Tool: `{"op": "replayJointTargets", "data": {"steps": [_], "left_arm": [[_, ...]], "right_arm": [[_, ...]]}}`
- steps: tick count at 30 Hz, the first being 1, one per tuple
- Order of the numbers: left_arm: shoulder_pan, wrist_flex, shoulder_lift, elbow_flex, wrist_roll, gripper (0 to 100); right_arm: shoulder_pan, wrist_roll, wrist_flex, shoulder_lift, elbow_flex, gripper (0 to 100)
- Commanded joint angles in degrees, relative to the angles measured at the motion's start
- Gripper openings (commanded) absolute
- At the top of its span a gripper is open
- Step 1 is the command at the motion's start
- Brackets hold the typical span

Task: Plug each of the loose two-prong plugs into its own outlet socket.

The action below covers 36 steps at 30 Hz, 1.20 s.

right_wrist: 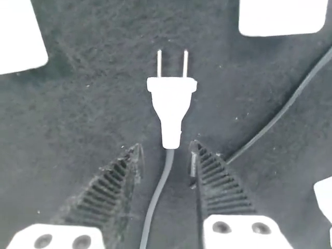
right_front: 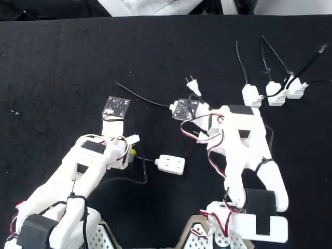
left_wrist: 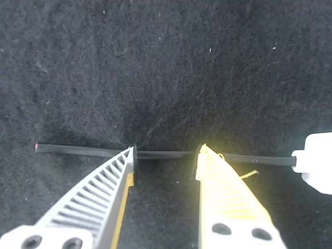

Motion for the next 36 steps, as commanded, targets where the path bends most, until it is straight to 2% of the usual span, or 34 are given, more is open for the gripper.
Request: {"op": "replayJointTargets", "data": {"steps": [1,23,29,33,36], "left_arm": [[0.0,-0.8,-1.1,0.6,0.7,20],[0.0,-0.8,-1.1,0.6,0.7,20],[0.0,-0.8,-1.1,0.6,0.7,20],[0.0,-0.8,-1.1,0.6,0.7,20],[0.0,-0.9,-1.1,0.6,0.7,20]], "right_arm": [[0.8,0.9,-3.7,2.1,-2.5,14.5],[1.8,0.7,-11.2,9.4,-3.3,14.2],[1.8,0.7,-10.6,10.9,-3.8,13.5],[1.8,0.7,-9.7,10.0,-4.0,1.3],[1.3,0.7,-3.3,6.8,-4.0,4.5]]}}
